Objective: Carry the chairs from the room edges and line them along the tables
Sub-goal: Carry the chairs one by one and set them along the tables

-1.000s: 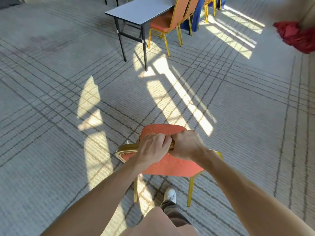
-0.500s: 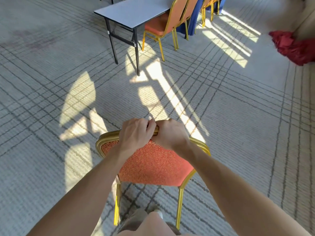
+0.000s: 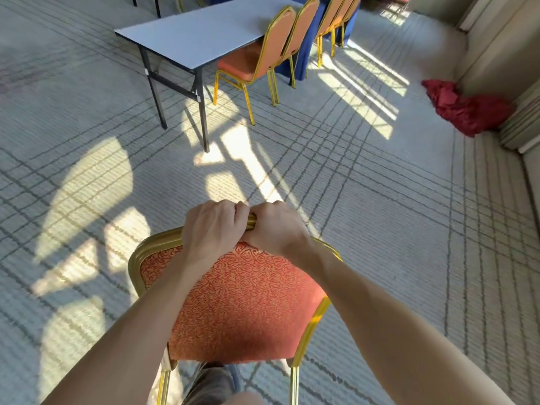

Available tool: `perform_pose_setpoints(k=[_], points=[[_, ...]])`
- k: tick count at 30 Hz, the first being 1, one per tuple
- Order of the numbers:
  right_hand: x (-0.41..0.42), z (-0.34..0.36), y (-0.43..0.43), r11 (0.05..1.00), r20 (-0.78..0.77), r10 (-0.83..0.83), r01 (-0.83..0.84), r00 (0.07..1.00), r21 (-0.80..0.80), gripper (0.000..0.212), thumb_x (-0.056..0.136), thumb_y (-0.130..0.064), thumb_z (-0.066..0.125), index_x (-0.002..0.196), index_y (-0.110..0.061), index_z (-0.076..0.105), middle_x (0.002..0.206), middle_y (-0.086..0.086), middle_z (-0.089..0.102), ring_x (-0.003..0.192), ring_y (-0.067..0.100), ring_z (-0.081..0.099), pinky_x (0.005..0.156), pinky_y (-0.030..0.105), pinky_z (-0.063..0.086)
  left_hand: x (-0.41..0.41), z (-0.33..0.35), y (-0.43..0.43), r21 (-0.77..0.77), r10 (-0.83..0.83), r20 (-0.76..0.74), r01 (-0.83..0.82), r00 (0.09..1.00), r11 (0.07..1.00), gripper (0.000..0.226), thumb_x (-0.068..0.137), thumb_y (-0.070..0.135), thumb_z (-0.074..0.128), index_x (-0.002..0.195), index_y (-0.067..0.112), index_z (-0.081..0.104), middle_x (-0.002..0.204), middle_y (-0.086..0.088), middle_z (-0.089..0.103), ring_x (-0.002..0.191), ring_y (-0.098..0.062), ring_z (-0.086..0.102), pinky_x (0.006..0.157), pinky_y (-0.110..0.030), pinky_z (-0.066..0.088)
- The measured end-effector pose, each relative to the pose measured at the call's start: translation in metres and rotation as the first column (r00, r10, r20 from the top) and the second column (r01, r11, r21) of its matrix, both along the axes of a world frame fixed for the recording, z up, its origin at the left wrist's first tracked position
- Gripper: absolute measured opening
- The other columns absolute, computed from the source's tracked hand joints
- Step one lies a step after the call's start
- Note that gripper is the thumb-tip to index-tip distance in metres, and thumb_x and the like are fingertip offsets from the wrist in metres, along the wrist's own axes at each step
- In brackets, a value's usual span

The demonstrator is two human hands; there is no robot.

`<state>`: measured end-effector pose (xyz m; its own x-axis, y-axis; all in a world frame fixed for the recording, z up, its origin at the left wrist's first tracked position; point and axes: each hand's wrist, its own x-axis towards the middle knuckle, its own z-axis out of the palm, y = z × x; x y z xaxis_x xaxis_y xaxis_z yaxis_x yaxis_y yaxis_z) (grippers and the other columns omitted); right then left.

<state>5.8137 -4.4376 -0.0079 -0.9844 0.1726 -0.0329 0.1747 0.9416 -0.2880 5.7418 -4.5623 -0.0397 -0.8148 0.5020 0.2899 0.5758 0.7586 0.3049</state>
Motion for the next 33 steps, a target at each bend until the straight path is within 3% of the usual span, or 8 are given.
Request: perform_pose_setpoints(k=[6, 9, 15, 20, 26, 28, 30, 33], points=[[-0.095, 0.003, 0.072, 0.997, 0.160, -0.014, 0.002, 0.987, 0.073, 0.037, 0.081, -0.058, 0.061, 0.088, -0.022, 0.062, 0.071, -0.005, 0.060, 0.069, 0.019, 0.060, 0.063, 0.033, 0.051, -0.091, 0.006, 0.079, -0.027, -0.111, 0.162, 0.117, 0.981, 0.993, 0.050, 0.098, 0.034, 0.037, 0.053, 0.016, 0.044, 0.050, 0.002, 0.050, 0.048, -0.018, 0.050, 0.050, -0.030, 0.032], [-0.130, 0.013, 0.098, 0.998, 0.205, -0.041, 0.028, 0.978, 0.064, 0.037, 0.082, -0.059, 0.062, 0.086, -0.022, 0.061, 0.070, -0.004, 0.060, 0.067, 0.017, 0.059, 0.063, 0.032, 0.051, -0.131, 0.014, 0.109, -0.016, -0.148, 0.195, 0.154, 0.970, 0.988, 0.049, 0.099, 0.036, 0.036, 0.056, 0.015, 0.046, 0.051, 0.004, 0.048, 0.050, -0.017, 0.050, 0.049, -0.028, 0.030], [-0.168, 0.043, 0.146, 0.984, 0.122, -0.087, 0.066, 0.989, 0.163, 0.036, 0.084, -0.058, 0.061, 0.085, -0.022, 0.060, 0.069, -0.005, 0.060, 0.064, 0.017, 0.057, 0.062, 0.030, 0.048, -0.178, 0.044, 0.162, 0.055, -0.215, 0.161, 0.208, 0.963, 0.977, 0.051, 0.100, 0.035, 0.037, 0.053, 0.016, 0.042, 0.048, 0.004, 0.045, 0.043, -0.011, 0.042, 0.045, -0.028, 0.024], [-0.188, 0.040, 0.180, 0.971, 0.094, -0.090, 0.066, 0.992, 0.230, 0.032, 0.086, -0.054, 0.057, 0.091, -0.023, 0.058, 0.072, -0.004, 0.060, 0.070, 0.020, 0.057, 0.063, 0.030, 0.039, -0.208, 0.037, 0.201, 0.104, -0.299, 0.197, 0.284, 0.934, 0.953, 0.052, 0.100, 0.035, 0.038, 0.052, 0.015, 0.047, 0.045, 0.004, 0.047, 0.042, -0.016, 0.046, 0.050, -0.031, 0.039], [-0.220, 0.011, 0.228, 0.973, 0.179, -0.017, -0.025, 0.984, 0.228, 0.022, 0.090, -0.037, 0.053, 0.103, -0.023, 0.061, 0.089, 0.004, 0.069, 0.084, 0.030, 0.066, 0.067, 0.033, 0.042, -0.240, 0.000, 0.242, 0.005, -0.309, 0.183, 0.313, 0.933, 0.950, 0.046, 0.092, 0.044, 0.020, 0.073, 0.018, 0.052, 0.061, 0.005, 0.038, 0.059, -0.022, 0.042, 0.061, -0.031, 0.031], [-0.237, 0.000, 0.250, 0.980, 0.259, -0.023, -0.029, 0.966, 0.195, 0.017, 0.091, -0.038, 0.050, 0.093, -0.024, 0.058, 0.079, 0.002, 0.065, 0.077, 0.029, 0.064, 0.063, 0.031, 0.043, -0.255, -0.013, 0.263, 0.018, -0.290, 0.181, 0.292, 0.940, 0.956, 0.049, 0.092, 0.044, 0.025, 0.070, 0.017, 0.060, 0.054, 0.014, 0.028, 0.052, -0.024, 0.047, 0.053, -0.029, 0.031], [-0.259, -0.007, 0.285, 0.984, 0.309, -0.050, -0.005, 0.950, 0.175, 0.016, 0.090, -0.041, 0.050, 0.086, -0.026, 0.052, 0.076, 0.000, 0.063, 0.074, 0.028, 0.064, 0.061, 0.030, 0.043, -0.272, -0.014, 0.293, 0.000, -0.305, 0.209, 0.312, 0.929, 0.950, 0.034, 0.092, 0.036, 0.043, 0.062, 0.025, 0.056, 0.049, 0.020, 0.017, 0.040, -0.023, 0.052, 0.041, -0.018, 0.020], [-0.285, -0.007, 0.345, 0.983, 0.264, -0.116, 0.072, 0.958, 0.171, 0.024, 0.086, -0.045, 0.053, 0.093, -0.024, 0.062, 0.088, 0.003, 0.070, 0.086, 0.030, 0.067, 0.068, 0.030, 0.045, -0.299, -0.018, 0.352, -0.062, -0.357, 0.115, 0.365, 0.927, 0.929, 0.038, 0.094, 0.035, 0.050, 0.062, 0.019, 0.063, 0.048, 0.004, 0.056, 0.045, -0.023, 0.060, 0.043, -0.024, 0.031]])
